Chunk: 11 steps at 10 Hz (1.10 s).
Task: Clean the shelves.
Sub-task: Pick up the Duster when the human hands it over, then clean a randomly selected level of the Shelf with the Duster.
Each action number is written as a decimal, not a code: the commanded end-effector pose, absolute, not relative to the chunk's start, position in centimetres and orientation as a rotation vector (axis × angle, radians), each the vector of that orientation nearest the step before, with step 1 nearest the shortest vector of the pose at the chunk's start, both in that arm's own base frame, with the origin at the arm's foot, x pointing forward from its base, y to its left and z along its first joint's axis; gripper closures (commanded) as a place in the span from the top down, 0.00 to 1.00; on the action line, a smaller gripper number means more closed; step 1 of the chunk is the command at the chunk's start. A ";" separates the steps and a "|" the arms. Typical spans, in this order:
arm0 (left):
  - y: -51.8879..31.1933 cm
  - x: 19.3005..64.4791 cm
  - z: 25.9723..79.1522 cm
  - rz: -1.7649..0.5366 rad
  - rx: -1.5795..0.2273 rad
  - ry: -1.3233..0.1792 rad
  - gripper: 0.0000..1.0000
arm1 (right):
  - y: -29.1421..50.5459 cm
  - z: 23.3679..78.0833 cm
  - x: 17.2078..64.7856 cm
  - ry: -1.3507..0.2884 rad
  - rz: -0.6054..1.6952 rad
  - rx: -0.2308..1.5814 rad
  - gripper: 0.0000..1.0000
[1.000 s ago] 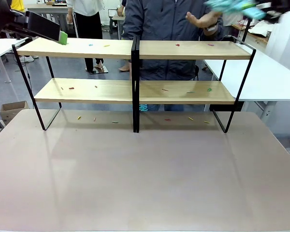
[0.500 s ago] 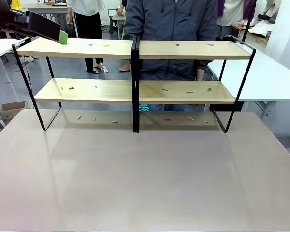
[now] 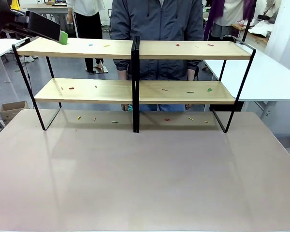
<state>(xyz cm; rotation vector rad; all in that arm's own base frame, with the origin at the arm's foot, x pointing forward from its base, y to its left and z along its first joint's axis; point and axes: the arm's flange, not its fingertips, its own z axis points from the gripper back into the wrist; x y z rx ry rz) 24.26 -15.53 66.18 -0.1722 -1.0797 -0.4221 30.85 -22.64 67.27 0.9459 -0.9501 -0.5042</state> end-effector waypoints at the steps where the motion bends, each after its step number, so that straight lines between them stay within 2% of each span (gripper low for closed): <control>1: -15.4 24.4 66.0 -0.420 -0.176 -1.086 1.00 | -22.9 68.0 30.8 -0.952 -0.514 0.970 0.00; 9: -15.4 24.4 66.0 -0.420 -0.176 -1.086 1.00 | -22.9 68.0 30.8 -0.952 -0.514 0.970 0.00; 10: -15.4 24.4 66.0 -0.420 -0.176 -1.086 1.00 | -22.9 67.4 30.8 -0.952 -0.509 0.946 0.12; 11: -15.4 24.4 66.0 -0.420 -0.176 -1.086 1.00 | -22.1 67.8 27.3 -0.816 -0.247 0.750 0.12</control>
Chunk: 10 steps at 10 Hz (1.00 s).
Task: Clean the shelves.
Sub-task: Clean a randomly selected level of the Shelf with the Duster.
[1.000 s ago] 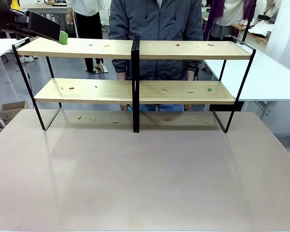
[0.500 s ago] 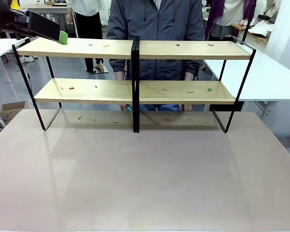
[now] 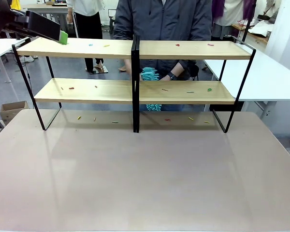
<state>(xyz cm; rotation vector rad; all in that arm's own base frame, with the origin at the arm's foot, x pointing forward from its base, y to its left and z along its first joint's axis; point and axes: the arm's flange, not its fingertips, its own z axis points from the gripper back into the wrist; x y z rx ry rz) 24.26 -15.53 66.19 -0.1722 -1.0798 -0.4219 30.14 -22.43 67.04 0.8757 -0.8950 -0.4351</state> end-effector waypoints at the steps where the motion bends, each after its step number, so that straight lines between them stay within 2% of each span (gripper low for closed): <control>1: -15.4 24.4 66.0 -0.420 -0.176 -1.086 1.00 | -19.5 67.2 24.7 -0.688 0.087 0.646 0.12; 3: -15.4 24.4 66.0 -0.420 -0.176 -1.086 1.00 | -15.3 64.9 21.2 -0.445 0.615 0.515 0.12; 4: -15.4 24.4 66.0 -0.420 -0.176 -1.086 1.00 | -14.0 63.2 20.6 -0.296 0.817 0.444 0.12; 5: -15.4 24.4 66.0 -0.420 -0.176 -1.086 1.00 | -12.5 61.1 20.7 -0.135 0.914 0.359 0.12; 6: -15.4 24.4 66.0 -0.420 -0.176 -1.086 1.00 | -11.3 58.9 20.8 -0.027 0.968 0.296 0.12; 7: -15.4 24.4 66.0 -0.420 -0.176 -1.086 1.00 | -11.5 58.5 21.5 -0.184 0.788 0.286 0.12; 8: -15.4 24.4 66.0 -0.420 -0.176 -1.086 1.00 | -11.0 60.3 19.7 -0.256 0.343 0.591 0.12; 10: -15.4 24.4 66.0 -0.420 -0.176 -1.086 1.00 | -9.8 57.0 20.9 -0.094 0.601 0.416 0.12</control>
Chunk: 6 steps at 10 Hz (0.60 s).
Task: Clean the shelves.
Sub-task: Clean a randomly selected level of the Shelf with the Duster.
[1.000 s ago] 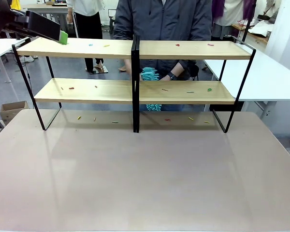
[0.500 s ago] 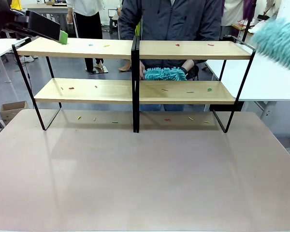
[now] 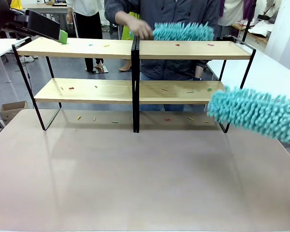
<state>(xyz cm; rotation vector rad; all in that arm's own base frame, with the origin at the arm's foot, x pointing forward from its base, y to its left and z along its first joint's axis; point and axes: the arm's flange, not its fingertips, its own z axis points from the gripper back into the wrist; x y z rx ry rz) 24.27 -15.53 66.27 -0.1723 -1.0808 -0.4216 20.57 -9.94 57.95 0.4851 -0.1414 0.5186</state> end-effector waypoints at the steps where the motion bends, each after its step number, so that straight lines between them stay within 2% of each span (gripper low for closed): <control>1: -15.4 24.4 66.0 -0.420 -0.176 -1.086 1.00 | -7.6 55.1 22.1 -0.042 0.666 0.368 0.12; 3: -15.4 24.4 66.0 -0.420 -0.176 -1.086 1.00 | -3.3 51.9 24.3 0.003 0.739 0.331 0.12; 6: -15.4 24.4 66.0 -0.420 -0.176 -1.086 1.00 | 2.2 45.9 23.8 -0.102 0.666 0.325 0.12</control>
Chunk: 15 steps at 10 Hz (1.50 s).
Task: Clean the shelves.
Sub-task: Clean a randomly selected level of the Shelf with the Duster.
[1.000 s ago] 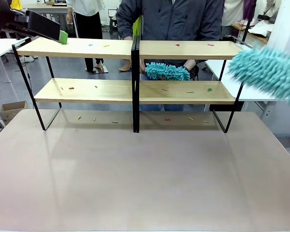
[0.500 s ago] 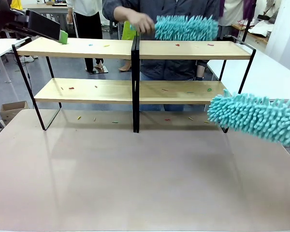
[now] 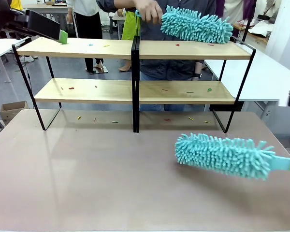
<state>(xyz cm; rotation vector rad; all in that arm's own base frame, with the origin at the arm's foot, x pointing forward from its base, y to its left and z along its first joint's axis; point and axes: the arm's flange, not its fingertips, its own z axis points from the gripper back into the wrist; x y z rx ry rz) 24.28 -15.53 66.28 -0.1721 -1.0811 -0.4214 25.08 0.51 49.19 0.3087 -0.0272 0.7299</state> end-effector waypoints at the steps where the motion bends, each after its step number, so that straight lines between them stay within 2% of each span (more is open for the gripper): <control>1: -15.4 24.4 66.0 -0.420 -0.176 -1.086 1.00 | 3.4 43.7 23.5 -0.171 0.599 0.323 0.12; 3: -15.4 24.4 66.0 -0.420 -0.176 -1.086 1.00 | 5.3 40.5 23.0 -0.280 0.545 0.443 0.12; 4: -15.4 24.4 66.0 -0.420 -0.176 -1.086 1.00 | 6.4 39.1 22.9 -0.171 0.575 0.403 0.12; 5: -15.4 24.4 66.0 -0.420 -0.176 -1.086 1.00 | 2.6 50.0 28.3 -0.198 0.571 0.399 0.12; 8: -15.4 24.4 66.0 -0.420 -0.176 -1.086 1.00 | 2.6 50.0 28.3 -0.198 0.571 0.399 0.12; 12: -15.4 24.4 66.0 -0.420 -0.176 -1.086 1.00 | 7.1 45.5 31.9 -0.073 0.628 0.427 0.12; 15: -15.4 24.4 66.0 -0.420 -0.176 -1.086 1.00 | 9.3 42.6 34.5 -0.205 0.512 0.480 0.12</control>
